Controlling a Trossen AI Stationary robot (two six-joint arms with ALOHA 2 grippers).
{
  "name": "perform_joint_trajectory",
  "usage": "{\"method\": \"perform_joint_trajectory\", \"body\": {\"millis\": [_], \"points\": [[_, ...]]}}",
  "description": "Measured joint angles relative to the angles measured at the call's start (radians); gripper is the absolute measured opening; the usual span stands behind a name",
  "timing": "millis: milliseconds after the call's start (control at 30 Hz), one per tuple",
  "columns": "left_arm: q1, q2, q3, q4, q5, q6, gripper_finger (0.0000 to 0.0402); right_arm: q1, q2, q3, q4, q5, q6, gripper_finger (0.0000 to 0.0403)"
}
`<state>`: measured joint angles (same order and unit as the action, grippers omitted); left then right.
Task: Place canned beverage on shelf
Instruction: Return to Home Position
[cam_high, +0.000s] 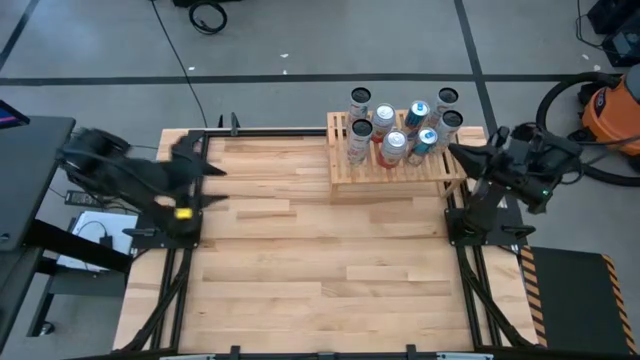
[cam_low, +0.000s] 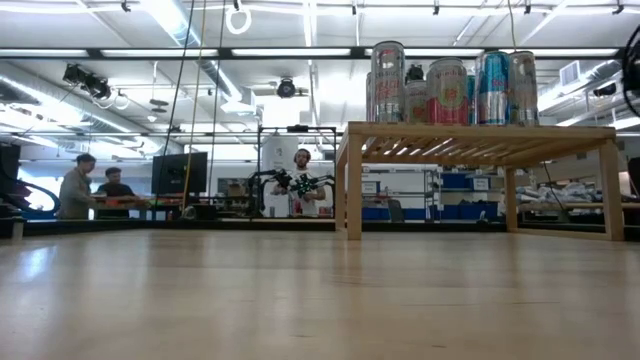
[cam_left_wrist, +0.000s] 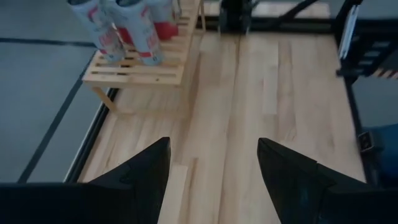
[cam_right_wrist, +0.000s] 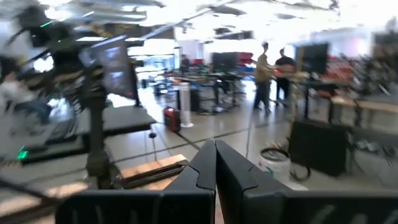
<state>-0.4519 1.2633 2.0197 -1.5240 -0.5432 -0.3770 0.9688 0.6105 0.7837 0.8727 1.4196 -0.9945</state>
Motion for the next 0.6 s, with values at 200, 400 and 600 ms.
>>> {"method": "perform_joint_trajectory", "body": {"millis": [200,400,600], "points": [[-0.004,-0.142,0.000,0.006,-0.001,0.030,0.0243,0.125,-0.076,0.000,-0.155,-0.021,0.005,0.0007],[-0.004,-0.242,0.002,0.060,0.002,0.046,0.0243,0.252,-0.149,-0.047,-0.182,-0.048,0.001,0.0007],[-0.004,-0.261,-0.001,0.029,0.007,0.093,0.0243,0.348,-0.224,-0.164,-0.200,-0.075,0.054,0.0007]]}}
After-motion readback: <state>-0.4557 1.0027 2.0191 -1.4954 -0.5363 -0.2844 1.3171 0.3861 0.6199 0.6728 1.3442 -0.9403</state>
